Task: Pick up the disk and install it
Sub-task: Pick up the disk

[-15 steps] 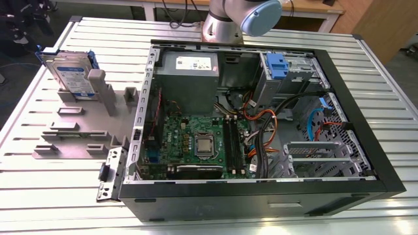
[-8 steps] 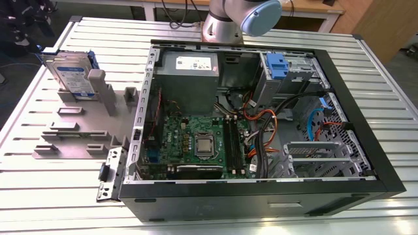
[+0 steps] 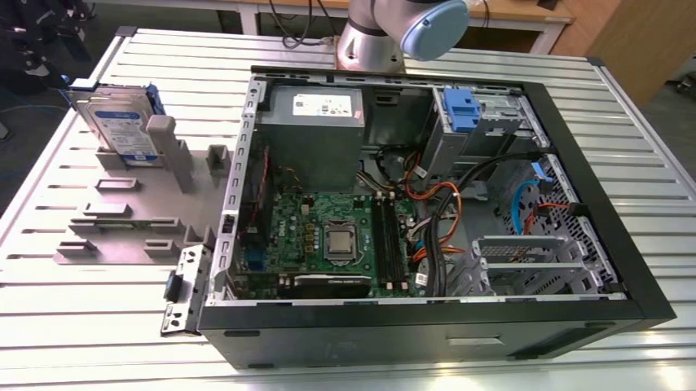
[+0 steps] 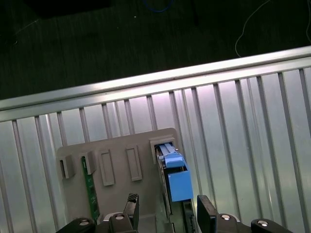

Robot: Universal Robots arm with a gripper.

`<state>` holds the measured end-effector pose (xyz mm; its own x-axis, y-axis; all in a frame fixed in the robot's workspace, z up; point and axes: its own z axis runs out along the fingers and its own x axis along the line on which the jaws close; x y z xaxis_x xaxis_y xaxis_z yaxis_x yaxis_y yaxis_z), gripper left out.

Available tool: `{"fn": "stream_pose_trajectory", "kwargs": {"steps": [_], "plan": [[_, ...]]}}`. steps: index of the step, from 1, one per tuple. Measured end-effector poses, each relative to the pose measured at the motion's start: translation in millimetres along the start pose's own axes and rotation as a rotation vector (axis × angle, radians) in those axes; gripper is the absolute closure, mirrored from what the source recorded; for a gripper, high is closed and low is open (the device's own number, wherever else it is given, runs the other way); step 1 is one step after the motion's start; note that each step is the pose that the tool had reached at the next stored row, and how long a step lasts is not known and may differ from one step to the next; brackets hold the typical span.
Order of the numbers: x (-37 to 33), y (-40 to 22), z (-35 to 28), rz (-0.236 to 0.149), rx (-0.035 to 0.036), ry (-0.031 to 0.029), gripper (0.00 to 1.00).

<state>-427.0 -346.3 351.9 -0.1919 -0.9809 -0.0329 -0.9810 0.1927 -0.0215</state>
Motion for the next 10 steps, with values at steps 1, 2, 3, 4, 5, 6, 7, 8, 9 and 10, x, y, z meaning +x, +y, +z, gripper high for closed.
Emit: {"fn": "stream_pose_trajectory", "kwargs": {"steps": [1,2,3,4,5,6,7,8,9,10], "plan": [[0.0,0.0,0.0,0.000,0.0001,-0.0001,0.41],[0.0,0.0,0.0,0.000,-0.0001,0.0000,0.41],[0.0,0.0,0.1,0.000,0.0000,-0.0001,0.41],[0.0,0.0,0.2,0.000,0.0001,-0.0001,0.41],[0.0,0.0,0.5,-0.002,0.0001,-0.0002,0.41],[0.0,0.0,0.7,-0.009,-0.0001,-0.0003,0.41],[0.0,0.1,0.9,-0.021,-0.0006,-0.0005,0.41],[0.0,0.1,1.4,-0.035,-0.0010,-0.0009,0.41],[0.0,0.1,1.8,-0.050,-0.0015,-0.0012,0.41],[0.1,0.1,2.3,-0.065,-0.0020,-0.0014,0.41]]}}
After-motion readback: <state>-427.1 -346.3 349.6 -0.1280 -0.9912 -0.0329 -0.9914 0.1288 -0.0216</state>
